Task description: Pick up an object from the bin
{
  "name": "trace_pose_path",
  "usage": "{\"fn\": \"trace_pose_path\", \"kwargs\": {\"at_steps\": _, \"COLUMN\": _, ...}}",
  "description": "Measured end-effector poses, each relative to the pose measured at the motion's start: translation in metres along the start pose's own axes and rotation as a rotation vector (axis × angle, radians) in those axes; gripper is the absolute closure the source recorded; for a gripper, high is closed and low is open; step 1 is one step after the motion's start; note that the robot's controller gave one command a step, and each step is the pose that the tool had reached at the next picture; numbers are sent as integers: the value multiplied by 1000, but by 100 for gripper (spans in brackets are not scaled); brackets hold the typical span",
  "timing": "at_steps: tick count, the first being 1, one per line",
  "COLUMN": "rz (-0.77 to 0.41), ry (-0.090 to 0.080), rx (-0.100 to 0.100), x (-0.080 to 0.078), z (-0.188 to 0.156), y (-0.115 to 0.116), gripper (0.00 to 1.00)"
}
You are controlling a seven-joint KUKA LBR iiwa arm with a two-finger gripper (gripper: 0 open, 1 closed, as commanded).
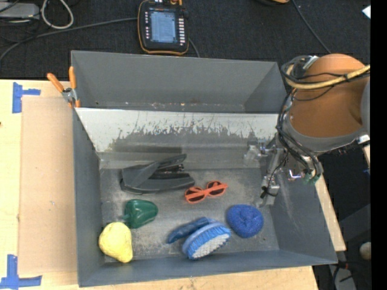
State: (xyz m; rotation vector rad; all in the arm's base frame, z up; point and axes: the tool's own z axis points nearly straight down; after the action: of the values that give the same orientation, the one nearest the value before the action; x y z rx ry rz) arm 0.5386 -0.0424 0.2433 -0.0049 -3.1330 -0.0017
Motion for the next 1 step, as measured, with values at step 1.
{"fn": "trace_pose_path", "kwargs": {"at_steps": 1, "rz": -2, "ry": -7, "rx": 1, "x": -1, "z": -4, "y": 0, "gripper": 0}}
